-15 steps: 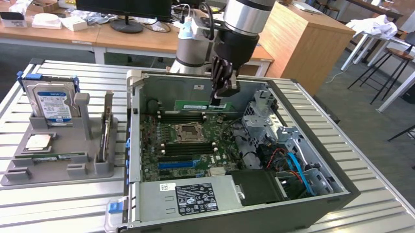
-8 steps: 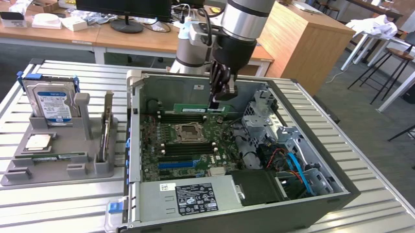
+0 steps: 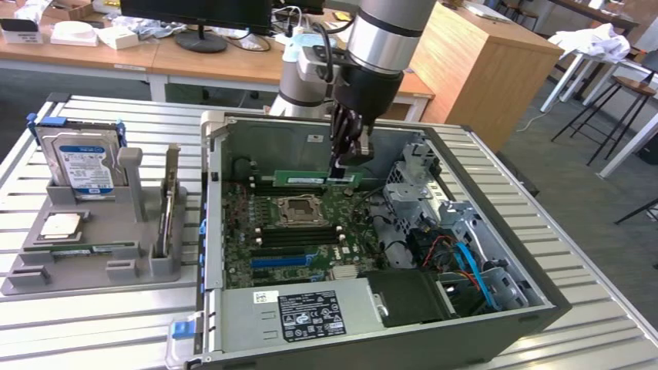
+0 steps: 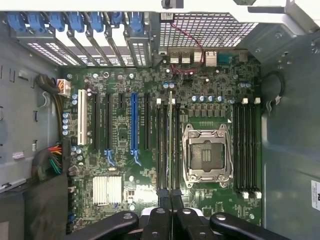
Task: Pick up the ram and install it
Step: 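Pick up the ram and move it above insertion slot, then insert the ram into the slot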
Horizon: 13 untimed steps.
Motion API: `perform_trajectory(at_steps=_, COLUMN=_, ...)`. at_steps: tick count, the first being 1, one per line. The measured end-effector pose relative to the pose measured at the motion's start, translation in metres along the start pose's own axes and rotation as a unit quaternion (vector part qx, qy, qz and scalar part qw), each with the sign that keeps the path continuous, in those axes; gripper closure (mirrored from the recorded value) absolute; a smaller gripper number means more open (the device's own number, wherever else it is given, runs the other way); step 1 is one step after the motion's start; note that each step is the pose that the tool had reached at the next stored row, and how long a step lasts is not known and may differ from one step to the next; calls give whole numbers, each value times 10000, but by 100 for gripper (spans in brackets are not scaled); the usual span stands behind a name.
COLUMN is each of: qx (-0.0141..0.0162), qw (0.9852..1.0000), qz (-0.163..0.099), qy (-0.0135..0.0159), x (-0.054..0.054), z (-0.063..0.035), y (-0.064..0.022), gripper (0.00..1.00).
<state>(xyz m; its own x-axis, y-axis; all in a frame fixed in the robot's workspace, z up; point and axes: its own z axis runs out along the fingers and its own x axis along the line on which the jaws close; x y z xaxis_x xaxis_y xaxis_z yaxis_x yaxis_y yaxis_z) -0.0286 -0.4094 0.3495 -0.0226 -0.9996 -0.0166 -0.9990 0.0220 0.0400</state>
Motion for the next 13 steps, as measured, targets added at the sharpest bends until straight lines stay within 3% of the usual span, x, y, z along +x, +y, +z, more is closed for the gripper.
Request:
perform_trajectory(at_steps=7, qx=0, qw=10000, qz=0, qy=0, x=2, z=93, y=0, gripper=89)
perform_trajectory(at_steps=13, qx=0, qw=10000, qz=0, qy=0, x=2, z=102, y=0, gripper=89)
